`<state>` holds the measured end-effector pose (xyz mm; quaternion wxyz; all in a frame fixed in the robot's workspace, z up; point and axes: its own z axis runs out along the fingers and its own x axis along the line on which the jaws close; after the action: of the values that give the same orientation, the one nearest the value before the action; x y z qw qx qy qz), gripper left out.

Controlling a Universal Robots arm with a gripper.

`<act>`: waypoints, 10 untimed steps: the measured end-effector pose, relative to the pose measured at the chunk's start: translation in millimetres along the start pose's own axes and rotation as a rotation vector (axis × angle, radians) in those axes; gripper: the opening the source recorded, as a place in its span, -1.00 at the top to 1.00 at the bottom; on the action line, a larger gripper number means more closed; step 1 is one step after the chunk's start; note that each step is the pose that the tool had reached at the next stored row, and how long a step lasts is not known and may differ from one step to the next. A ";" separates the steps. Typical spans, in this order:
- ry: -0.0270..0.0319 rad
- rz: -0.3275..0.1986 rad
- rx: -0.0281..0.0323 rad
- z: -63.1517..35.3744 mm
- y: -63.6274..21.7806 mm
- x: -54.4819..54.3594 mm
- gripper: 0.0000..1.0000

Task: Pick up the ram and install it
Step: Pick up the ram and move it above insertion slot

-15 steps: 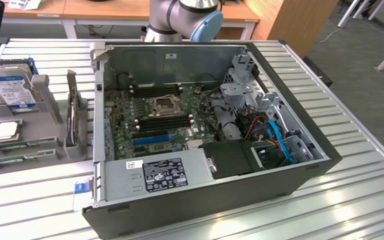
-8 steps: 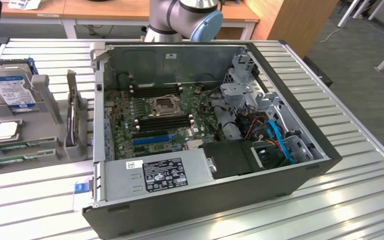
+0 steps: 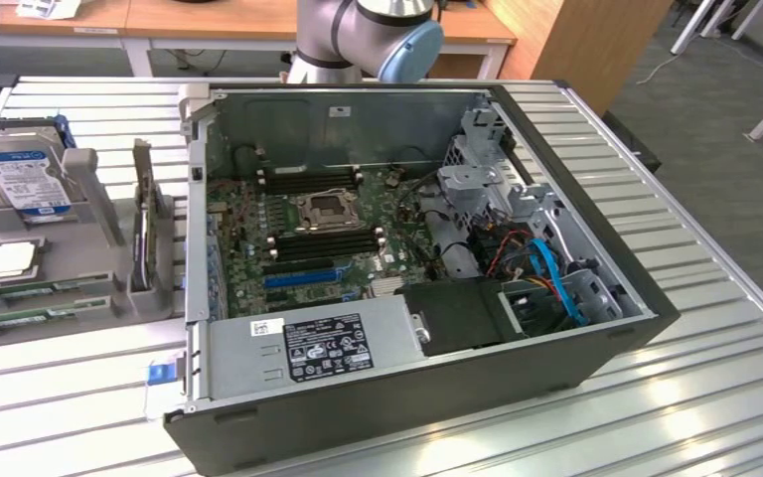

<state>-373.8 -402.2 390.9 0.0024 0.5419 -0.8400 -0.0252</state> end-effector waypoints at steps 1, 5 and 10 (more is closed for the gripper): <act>0.0005 -0.011 -0.0003 0.0 0.0 0.0 0.80; 0.0027 -0.058 -0.0014 0.0 0.0 0.0 0.80; 0.0052 -0.115 -0.0027 0.0 0.0 0.0 0.80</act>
<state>-373.8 -402.3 390.9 0.0039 0.5895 -0.8074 -0.0251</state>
